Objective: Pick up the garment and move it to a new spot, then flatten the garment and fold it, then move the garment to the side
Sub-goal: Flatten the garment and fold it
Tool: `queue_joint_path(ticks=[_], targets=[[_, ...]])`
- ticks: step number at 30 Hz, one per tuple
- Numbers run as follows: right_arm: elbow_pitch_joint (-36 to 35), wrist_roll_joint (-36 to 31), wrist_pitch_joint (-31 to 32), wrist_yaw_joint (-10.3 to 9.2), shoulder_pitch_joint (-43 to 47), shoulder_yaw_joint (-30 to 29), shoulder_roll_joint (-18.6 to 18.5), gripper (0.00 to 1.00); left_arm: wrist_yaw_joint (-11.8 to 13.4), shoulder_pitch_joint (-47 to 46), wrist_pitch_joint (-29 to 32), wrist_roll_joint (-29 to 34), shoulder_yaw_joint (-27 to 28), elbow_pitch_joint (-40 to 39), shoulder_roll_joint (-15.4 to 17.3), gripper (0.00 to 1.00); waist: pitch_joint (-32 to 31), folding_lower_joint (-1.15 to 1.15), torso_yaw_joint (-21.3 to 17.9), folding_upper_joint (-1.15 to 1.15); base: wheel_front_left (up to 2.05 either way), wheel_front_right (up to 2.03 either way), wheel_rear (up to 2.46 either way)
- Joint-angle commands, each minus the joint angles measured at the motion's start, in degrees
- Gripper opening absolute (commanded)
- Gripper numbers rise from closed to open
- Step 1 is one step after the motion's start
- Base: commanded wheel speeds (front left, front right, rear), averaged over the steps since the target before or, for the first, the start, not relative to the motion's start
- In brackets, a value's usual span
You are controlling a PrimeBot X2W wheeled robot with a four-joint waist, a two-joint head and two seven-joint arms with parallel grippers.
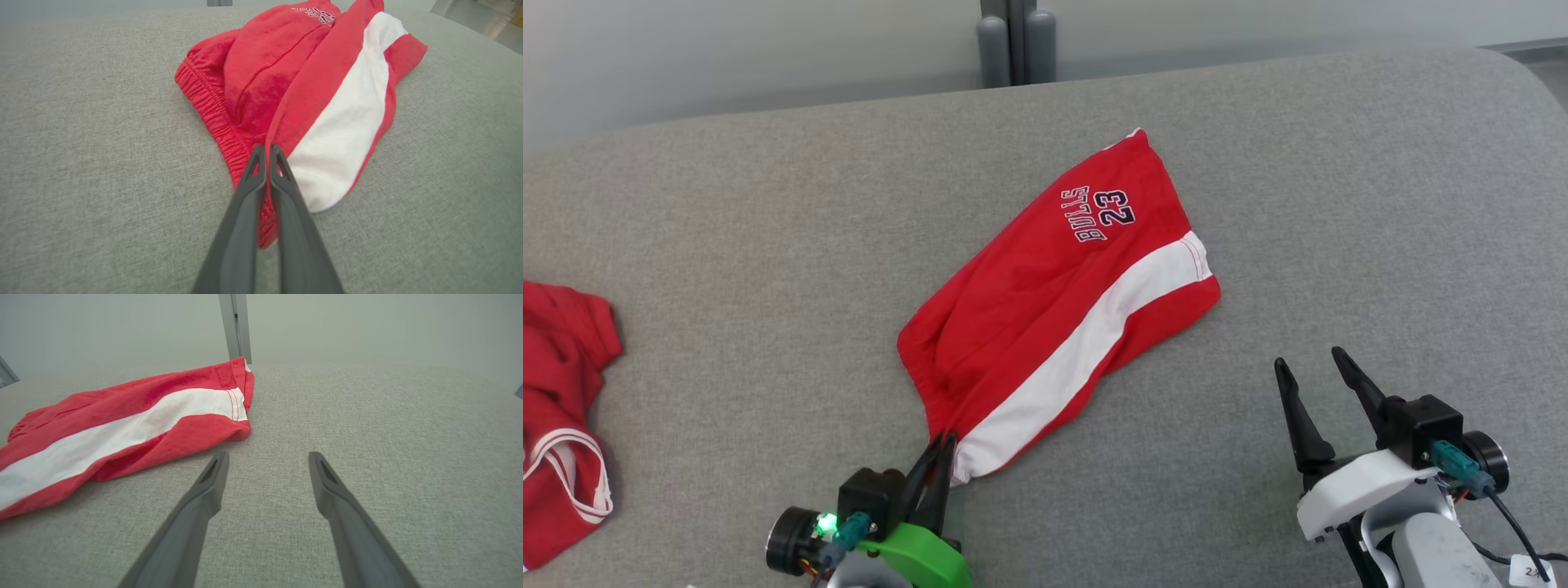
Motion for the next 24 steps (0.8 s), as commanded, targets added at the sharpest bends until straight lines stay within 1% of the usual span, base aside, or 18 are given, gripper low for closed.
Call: queue_joint_path(ticks=[1, 7, 13, 15, 17, 19, 24], targets=[[-0.33, 0.07, -0.02, -0.06, -0.95, -0.09, -0.22, 1.0, -0.18, -1.67, -0.02, -0.79, 0.86, -0.08, 0.26, 0.0, 0.75, 0.0, -0.19, 0.0, 0.0, 0.0, 0.0], [-0.52, 0.37, -0.02, -0.06, -1.84, 0.18, -0.02, 1.0, -0.19, -4.53, -0.02, 0.31, 4.6, 0.01, 0.34, 0.0, 1.93, 0.0, -0.53, 0.0, 0.0, 0.0, 0.0], [0.15, 0.62, -0.02, -0.06, -2.26, 1.14, 0.12, 1.0, -0.18, -8.1, -0.02, 1.99, 5.42, 4.61, 1.72, 0.01, 1.72, 0.0, -1.38, 0.0, 0.0, 0.0, 0.0], [0.73, 0.79, -0.01, -0.06, -1.76, 1.4, 0.17, 1.0, -0.18, -8.86, -0.02, 2.58, 5.96, 7.86, 1.78, 1.0, 0.69, 0.0, -1.66, 0.0, 0.0, 0.0, 0.0], [1.02, 0.92, -0.02, -0.06, -1.11, 1.39, 0.2, 1.0, -0.16, -8.64, -0.02, 2.37, 6.6, 9.01, 1.58, 1.0, -0.28, 0.0, -1.71, 0.0, 0.0, 0.0, 0.0], [0.95, 1.03, -0.02, -0.06, -0.64, 1.26, 0.25, 1.0, 0.34, -7.4, -0.02, 1.62, 8.04, 8.47, 1.18, 1.0, -1.28, 0.0, -1.68, 0.0, 0.0, 0.0, 0.0], [0.26, 1.5, -0.01, -0.06, 0.97, 0.81, 0.34, 1.0, 2.34, -1.85, -0.02, -1.34, 14.38, 1.66, 0.47, 1.0, -4.39, 0.0, -1.42, 0.0, 0.0, 0.0, 0.0]])
